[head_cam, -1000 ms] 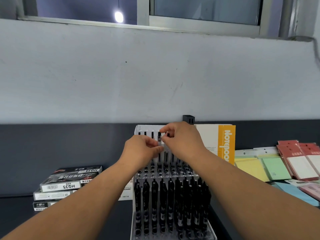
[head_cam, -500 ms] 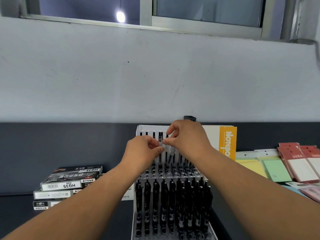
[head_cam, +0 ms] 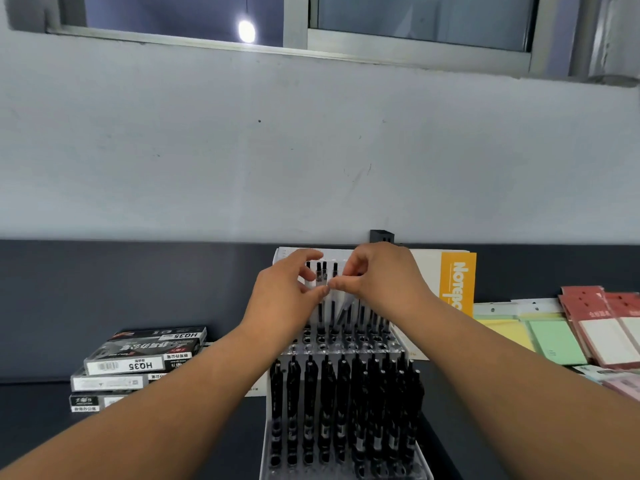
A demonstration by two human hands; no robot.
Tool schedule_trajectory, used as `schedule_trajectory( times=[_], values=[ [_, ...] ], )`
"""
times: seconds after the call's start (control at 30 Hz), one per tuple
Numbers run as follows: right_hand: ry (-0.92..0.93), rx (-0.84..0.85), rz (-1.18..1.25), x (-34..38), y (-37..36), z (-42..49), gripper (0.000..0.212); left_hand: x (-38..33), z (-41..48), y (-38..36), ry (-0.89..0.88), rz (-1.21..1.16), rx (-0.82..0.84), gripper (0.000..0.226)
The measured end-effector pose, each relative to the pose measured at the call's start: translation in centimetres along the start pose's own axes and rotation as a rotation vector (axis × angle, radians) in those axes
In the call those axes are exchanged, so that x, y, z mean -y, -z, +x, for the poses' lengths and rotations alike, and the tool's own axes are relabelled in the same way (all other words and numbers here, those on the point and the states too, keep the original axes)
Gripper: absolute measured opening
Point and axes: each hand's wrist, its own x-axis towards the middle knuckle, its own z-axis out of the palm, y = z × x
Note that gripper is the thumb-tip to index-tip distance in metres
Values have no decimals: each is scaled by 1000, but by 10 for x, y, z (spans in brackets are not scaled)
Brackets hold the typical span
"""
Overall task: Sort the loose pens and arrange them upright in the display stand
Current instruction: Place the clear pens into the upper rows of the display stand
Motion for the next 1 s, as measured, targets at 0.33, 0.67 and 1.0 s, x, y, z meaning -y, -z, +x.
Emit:
schedule_trajectory(
  times=[0.33, 0.67, 1.0],
  values=[
    [98, 20, -7, 3, -12, -6, 29, -1, 16, 0, 2, 71, 30, 24],
    [-21, -70, 2, 8, -26, -7, 23, 5, 16, -2, 77, 29, 5, 20],
    [-59, -35, -149, 12, -28, -5, 25, 9, 11, -7, 89, -25, 33, 23]
  ],
)
